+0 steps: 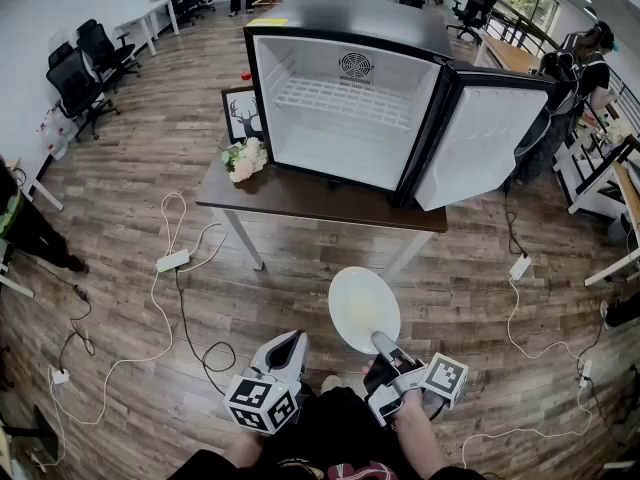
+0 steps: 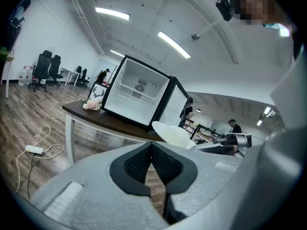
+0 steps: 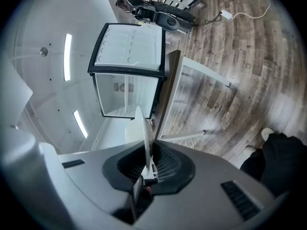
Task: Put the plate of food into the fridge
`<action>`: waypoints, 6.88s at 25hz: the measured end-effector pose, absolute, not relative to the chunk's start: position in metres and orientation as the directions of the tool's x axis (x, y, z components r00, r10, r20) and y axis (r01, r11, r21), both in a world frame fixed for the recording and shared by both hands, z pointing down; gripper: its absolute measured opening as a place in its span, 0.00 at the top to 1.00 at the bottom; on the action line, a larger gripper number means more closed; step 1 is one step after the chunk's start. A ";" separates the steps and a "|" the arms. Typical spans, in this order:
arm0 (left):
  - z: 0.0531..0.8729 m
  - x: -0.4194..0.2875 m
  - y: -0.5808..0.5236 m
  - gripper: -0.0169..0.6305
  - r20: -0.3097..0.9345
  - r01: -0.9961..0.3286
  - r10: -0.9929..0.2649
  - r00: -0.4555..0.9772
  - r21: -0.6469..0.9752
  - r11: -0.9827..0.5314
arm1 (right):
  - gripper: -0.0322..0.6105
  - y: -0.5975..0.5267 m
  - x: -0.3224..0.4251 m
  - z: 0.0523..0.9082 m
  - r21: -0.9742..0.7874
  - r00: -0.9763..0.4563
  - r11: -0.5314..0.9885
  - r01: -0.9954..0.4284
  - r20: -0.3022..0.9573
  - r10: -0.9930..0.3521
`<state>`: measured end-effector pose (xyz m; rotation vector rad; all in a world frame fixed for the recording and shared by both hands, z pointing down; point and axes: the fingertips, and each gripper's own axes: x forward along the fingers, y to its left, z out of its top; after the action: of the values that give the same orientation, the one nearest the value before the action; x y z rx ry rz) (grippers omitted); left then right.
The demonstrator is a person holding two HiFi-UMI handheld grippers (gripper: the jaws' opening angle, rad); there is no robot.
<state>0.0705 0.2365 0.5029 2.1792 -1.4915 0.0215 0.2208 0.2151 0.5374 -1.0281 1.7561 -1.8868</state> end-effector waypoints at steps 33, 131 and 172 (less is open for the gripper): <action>0.495 0.083 0.288 0.96 0.238 -0.897 -0.916 0.322 0.386 -0.215 | 0.89 0.244 0.199 0.511 -0.981 -0.770 -0.023 -0.190 0.164 -0.617; 0.518 -0.107 -0.107 0.96 0.313 -0.915 -0.902 0.299 0.362 -0.178 | 0.87 -0.133 0.039 0.424 -0.985 -0.728 0.044 -0.165 0.091 -0.680; 0.505 -0.115 -0.197 0.96 0.309 -0.891 -0.864 0.397 0.356 -0.282 | 0.87 -0.244 0.024 0.395 -0.984 -0.578 -0.046 -0.174 0.139 -0.804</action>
<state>-0.1151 -0.1973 0.5053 2.1878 -1.4997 0.0753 0.0244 -0.2441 0.3947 -1.0342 1.7404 -1.6675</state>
